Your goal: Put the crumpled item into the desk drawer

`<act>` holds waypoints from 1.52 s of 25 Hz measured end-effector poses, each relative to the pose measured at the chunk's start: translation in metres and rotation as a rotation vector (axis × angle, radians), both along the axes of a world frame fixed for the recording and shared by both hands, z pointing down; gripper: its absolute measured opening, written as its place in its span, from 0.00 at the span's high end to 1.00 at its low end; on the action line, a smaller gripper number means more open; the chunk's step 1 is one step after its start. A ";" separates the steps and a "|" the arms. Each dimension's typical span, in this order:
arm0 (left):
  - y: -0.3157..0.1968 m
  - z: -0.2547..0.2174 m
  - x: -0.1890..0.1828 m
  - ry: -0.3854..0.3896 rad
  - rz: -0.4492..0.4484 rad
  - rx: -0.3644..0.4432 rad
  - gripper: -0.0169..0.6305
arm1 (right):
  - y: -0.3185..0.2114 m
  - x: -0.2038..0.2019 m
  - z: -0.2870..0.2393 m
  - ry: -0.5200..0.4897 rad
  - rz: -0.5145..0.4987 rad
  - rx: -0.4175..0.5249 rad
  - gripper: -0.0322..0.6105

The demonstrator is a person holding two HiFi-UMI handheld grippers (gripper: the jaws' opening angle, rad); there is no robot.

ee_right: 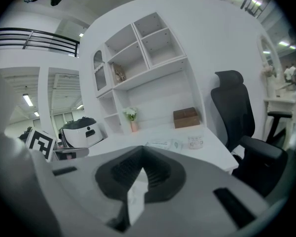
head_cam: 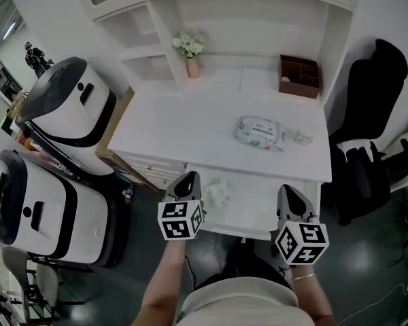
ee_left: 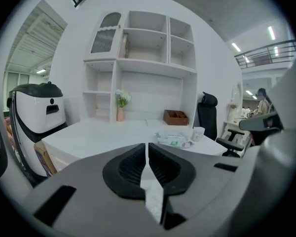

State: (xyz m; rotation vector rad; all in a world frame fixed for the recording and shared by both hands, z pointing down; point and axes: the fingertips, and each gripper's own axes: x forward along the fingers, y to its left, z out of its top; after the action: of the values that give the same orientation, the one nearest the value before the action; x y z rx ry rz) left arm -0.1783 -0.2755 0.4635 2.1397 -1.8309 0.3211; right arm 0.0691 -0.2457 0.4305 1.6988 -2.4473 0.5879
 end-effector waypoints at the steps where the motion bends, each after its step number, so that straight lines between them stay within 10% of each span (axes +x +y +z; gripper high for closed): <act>1: 0.003 -0.005 -0.002 -0.004 -0.004 0.018 0.96 | 0.000 0.000 -0.001 0.000 -0.001 0.002 0.95; 15: 0.050 -0.059 -0.024 0.019 -0.047 0.188 0.98 | 0.012 -0.011 -0.013 -0.002 -0.022 0.035 0.95; 38: 0.070 -0.061 -0.035 0.035 -0.064 0.205 0.98 | 0.023 -0.023 -0.019 0.001 -0.069 0.049 0.95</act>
State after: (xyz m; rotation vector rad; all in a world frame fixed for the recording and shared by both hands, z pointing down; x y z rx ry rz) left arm -0.2128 -0.2053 0.4021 2.1962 -1.9833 0.0841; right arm 0.0461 -0.2225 0.4117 1.6240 -2.5283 0.5227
